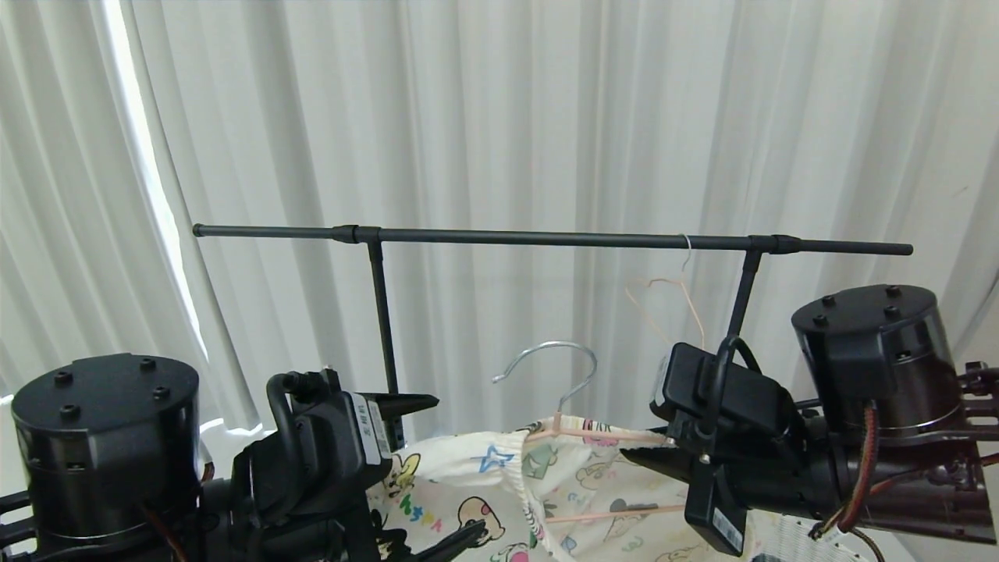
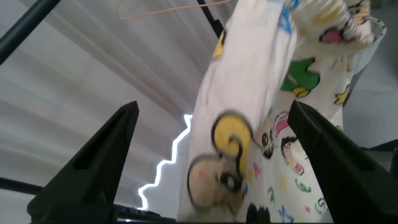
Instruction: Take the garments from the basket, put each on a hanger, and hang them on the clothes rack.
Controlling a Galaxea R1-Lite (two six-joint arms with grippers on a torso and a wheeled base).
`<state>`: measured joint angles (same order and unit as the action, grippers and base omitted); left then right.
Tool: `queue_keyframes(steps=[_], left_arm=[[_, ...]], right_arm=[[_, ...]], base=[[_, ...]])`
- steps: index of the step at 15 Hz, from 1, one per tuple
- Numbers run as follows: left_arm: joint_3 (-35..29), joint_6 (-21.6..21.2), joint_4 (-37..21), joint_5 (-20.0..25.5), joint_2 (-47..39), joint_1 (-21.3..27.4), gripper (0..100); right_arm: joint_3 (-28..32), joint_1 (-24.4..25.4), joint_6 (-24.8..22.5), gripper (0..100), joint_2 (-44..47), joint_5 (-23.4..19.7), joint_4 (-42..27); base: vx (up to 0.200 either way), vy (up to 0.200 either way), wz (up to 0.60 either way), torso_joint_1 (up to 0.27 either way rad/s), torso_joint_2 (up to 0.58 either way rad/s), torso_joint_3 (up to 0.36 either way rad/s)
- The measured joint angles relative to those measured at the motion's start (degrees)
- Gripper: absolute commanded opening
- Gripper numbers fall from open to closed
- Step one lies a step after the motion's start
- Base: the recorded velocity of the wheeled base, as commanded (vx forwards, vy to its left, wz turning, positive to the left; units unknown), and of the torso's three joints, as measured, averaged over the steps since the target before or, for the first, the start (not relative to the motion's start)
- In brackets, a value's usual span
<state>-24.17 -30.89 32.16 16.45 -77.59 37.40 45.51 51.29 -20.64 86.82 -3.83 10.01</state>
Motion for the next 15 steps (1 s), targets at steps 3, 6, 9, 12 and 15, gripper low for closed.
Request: queue_keyframes(steps=[3, 6, 9, 12, 15], left_arm=[[0.39, 0.07, 0.00, 0.05, 0.72, -1.77, 100], [0.39, 0.07, 0.00, 0.06, 0.98, -2.12, 100], [1.77, 0.05, -0.02, 0.06, 1.91, -4.68, 100], [4.22, 1.96, -0.02, 0.06, 4.50, -7.91, 100], [6.88, 6.51, -0.02, 0.05, 7.80, -11.56, 100]], right_arm=[[-0.15, -0.79, 0.00, 0, -1.05, 0.09, -0.09], [-0.17, -0.94, 0.00, 0, -1.44, 0.24, -0.20], [-0.65, -2.12, 0.00, 0, -1.93, 0.88, -0.20], [-1.44, -4.00, 0.00, 0, -2.67, 1.15, -0.24], [-1.55, -5.40, 0.00, 0, -3.28, 1.56, -0.27]], base=[[0.000, 0.000, 0.00, 0.000, 0.00, 0.000], [0.000, 0.000, 0.00, 0.000, 0.00, 0.000], [0.000, 0.000, 0.00, 0.000, 0.00, 0.000], [0.000, 0.000, 0.00, 0.000, 0.00, 0.000], [0.000, 0.000, 0.00, 0.000, 0.00, 0.000]])
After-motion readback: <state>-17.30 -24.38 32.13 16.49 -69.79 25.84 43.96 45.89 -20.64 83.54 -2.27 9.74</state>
